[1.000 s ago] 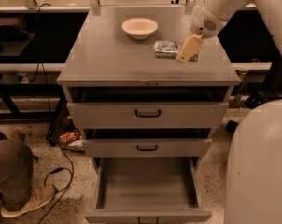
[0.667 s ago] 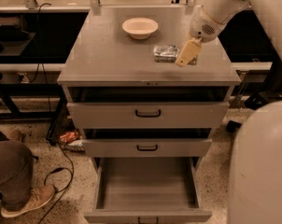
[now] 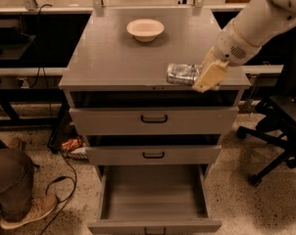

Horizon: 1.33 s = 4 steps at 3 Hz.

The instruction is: Place redbull can into bottom drawer

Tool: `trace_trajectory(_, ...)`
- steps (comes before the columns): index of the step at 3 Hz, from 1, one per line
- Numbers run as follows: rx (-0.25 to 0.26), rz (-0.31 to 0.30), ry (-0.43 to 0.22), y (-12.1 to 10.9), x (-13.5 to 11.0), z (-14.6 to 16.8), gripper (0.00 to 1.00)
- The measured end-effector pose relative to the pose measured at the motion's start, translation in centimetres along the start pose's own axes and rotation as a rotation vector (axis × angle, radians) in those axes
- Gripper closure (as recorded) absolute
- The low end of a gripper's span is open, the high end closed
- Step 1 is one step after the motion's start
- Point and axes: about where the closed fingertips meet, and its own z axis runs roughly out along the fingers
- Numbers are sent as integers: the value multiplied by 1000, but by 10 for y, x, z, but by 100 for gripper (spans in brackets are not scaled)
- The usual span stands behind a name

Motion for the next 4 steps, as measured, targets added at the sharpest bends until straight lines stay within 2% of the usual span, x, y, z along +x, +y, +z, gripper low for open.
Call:
trace_trajectory(1,-77,61,50,45,30,35,100)
trace_trajectory(2,-126,70,83,62,44,54,100)
trace_trajectory(3,-130,72,87,64,46,58,100)
trace_trajectory(4,-155,93,117,74,60,91,100)
